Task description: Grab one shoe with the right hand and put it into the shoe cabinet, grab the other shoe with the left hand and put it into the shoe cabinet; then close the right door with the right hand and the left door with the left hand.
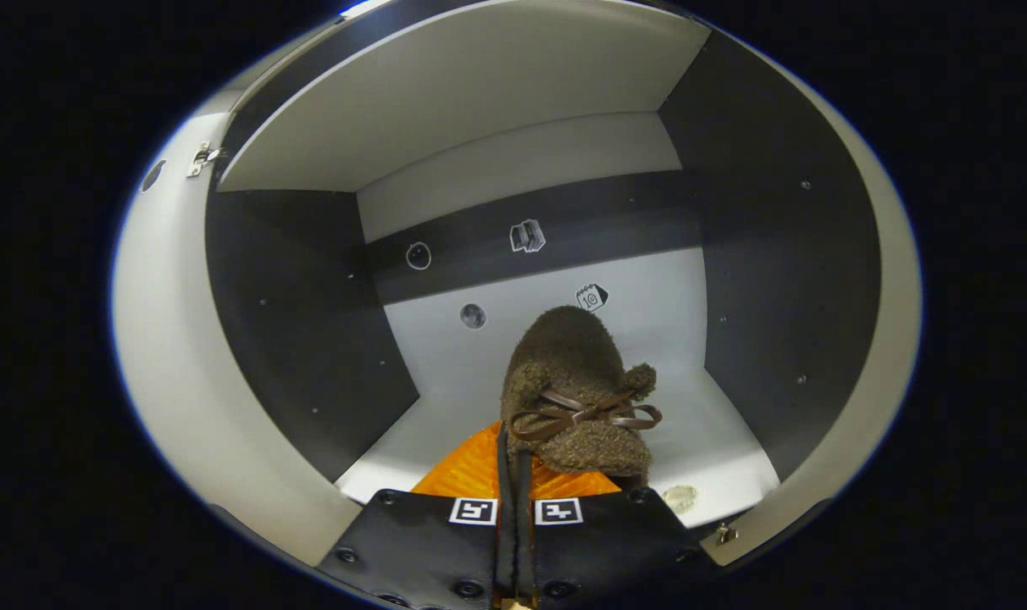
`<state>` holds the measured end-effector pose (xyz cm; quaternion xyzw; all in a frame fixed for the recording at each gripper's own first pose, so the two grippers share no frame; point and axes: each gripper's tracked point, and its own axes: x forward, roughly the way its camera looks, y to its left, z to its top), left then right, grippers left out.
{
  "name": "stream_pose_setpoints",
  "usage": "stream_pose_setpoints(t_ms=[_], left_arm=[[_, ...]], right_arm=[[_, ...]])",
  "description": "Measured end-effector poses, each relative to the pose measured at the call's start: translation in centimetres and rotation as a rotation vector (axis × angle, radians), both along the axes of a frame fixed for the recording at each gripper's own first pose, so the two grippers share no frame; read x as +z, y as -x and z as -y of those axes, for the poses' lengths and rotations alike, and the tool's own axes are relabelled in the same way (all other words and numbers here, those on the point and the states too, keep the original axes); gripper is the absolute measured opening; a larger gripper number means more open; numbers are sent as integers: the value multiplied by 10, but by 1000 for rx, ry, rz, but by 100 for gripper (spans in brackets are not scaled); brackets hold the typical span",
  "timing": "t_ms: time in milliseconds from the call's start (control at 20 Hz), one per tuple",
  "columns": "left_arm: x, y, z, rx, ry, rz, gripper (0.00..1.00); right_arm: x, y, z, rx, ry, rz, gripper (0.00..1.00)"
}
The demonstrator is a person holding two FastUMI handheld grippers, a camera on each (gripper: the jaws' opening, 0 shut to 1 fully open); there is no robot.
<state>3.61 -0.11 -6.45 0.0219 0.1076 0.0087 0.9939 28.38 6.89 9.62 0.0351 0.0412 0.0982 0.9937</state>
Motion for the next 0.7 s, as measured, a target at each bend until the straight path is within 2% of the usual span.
stream_pose_setpoints(t_ms=[50, 100, 150, 200, 250, 300, 350, 400, 450, 500, 700], left_arm=[[2, 0, -2, 10, -8, 0, 94], [6, 0, -4, 22, -1, 1, 100], [11, -1, -5, 32, 15, 7, 87], [15, -2, -7, 44, 30, 13, 94], [17, -2, -10, 59, 41, 19, 94], [19, -2, -12, 73, 44, 21, 94], [19, -4, -13, 86, 41, 23, 87], [19, -4, -15, 94, 38, 22, 87], [18, -3, -17, 99, 38, 20, 87], [16, -2, -17, 101, 42, 16, 94], [9, 1, -21, 106, 51, -2, 94]], right_arm=[[2, -11, 2, -8, 9, 4, 2], [3, -22, 5, -19, 11, 5, 2], [3, -32, 8, -25, 7, -1, 2], [2, -39, 9, -28, -2, -7, 2], [3, -47, 11, -34, -12, -7, 2], [5, -57, 13, -42, -19, 1, 2], [9, -64, 16, -53, -28, 16, 2], [9, -71, 16, -66, -48, 24, 2], [9, -75, 12, -60, -66, 30, 2], [7, -77, 8, -51, -77, 42, 2], [-9, -82, 3, -78, -18, 70, 3]])
